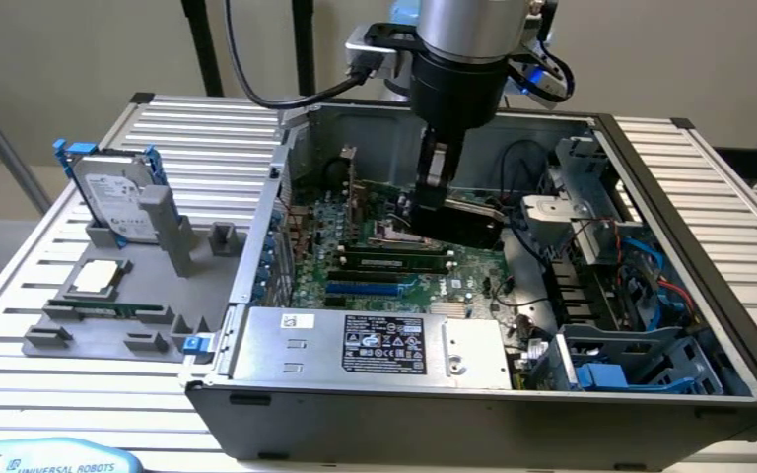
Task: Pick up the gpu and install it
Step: 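Insert the gpu into the slot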
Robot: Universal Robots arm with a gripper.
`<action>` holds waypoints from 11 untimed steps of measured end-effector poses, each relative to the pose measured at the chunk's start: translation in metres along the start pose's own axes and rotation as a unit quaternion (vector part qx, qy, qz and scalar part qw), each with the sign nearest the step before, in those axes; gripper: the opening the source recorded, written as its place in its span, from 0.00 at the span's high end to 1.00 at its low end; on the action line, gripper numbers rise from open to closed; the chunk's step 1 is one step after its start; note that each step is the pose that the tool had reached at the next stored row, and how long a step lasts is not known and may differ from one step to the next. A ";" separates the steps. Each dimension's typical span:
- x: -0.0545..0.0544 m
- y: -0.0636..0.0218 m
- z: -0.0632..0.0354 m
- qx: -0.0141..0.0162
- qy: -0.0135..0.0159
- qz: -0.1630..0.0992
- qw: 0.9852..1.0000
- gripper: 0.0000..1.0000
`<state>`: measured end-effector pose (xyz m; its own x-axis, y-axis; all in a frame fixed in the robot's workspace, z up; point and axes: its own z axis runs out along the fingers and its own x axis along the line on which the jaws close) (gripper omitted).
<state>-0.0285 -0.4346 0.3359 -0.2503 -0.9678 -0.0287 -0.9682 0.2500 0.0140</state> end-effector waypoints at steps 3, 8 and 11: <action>0.001 0.0002 0.0017 0.002 -0.001 -0.012 1.000 0.73; 0.001 0.0001 0.0052 0.001 0.000 -0.055 0.999 0.73; 0.001 0.0001 0.0072 0.000 0.000 -0.082 0.997 0.73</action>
<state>-0.0289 -0.4353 0.3287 -0.0891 -0.9956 -0.0300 -0.9960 0.0888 0.0091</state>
